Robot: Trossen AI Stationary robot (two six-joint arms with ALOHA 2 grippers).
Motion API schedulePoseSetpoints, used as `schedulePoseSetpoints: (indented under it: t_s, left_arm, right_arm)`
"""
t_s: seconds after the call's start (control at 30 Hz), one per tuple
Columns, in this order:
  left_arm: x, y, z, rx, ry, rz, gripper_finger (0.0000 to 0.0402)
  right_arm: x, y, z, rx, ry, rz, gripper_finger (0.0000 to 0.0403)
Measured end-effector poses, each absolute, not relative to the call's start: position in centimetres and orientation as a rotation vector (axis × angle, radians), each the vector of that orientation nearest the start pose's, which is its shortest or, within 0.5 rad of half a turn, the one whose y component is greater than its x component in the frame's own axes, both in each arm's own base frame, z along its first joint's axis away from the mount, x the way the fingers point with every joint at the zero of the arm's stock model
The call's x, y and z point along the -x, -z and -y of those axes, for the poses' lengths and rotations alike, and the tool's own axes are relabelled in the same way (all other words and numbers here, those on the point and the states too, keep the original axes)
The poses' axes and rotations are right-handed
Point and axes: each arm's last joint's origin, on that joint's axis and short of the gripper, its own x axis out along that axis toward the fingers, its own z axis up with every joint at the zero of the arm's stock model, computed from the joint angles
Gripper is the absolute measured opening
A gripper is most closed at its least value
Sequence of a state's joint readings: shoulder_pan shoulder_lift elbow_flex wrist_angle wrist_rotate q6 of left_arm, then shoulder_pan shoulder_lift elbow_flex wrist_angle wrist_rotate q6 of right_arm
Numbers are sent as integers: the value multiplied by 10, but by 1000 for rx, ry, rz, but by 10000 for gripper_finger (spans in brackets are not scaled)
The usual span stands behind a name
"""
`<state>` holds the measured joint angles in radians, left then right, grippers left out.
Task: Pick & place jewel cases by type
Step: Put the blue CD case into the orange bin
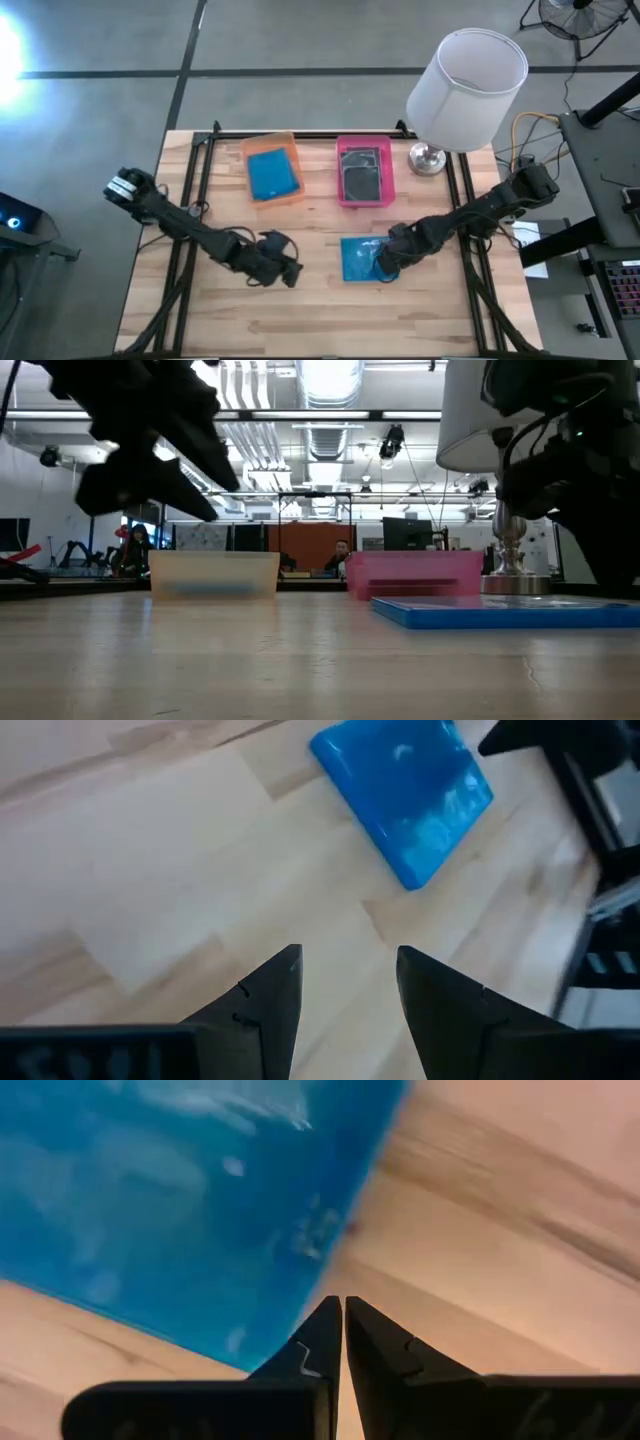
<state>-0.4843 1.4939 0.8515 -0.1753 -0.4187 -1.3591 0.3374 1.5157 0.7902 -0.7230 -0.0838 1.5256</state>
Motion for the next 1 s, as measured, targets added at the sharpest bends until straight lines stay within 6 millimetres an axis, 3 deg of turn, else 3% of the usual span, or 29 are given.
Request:
schedulePoseSetpoints:
  t_s: [0.23, 0.37, 0.43, 0.53, 0.8, 1.0]
  left_arm:
    - [-287, -177, 122, 887, -472, -712, 147]
    - [-295, -172, 120, 887, -482, -720, 147]
    - [-298, -171, 119, 891, -471, -718, 147]
    - [-301, -170, 115, 917, -455, -719, 147]
    - [-285, -162, 125, 954, -367, -888, 147]
    - [-250, -172, 147, 911, -422, -1009, 147]
  right_arm:
    - [-230, -143, -77, -1001, 858, -1288, 13]
    - [-243, -134, -82, -1030, 743, -1284, 13]
    - [-268, -140, -91, -1076, 545, -1165, 13]
    - [-274, -152, -94, -1048, 536, -1099, 13]
    - [-288, -172, -92, -959, 419, -1033, 13]
    - [-313, -172, -93, -1026, 300, -904, 42]
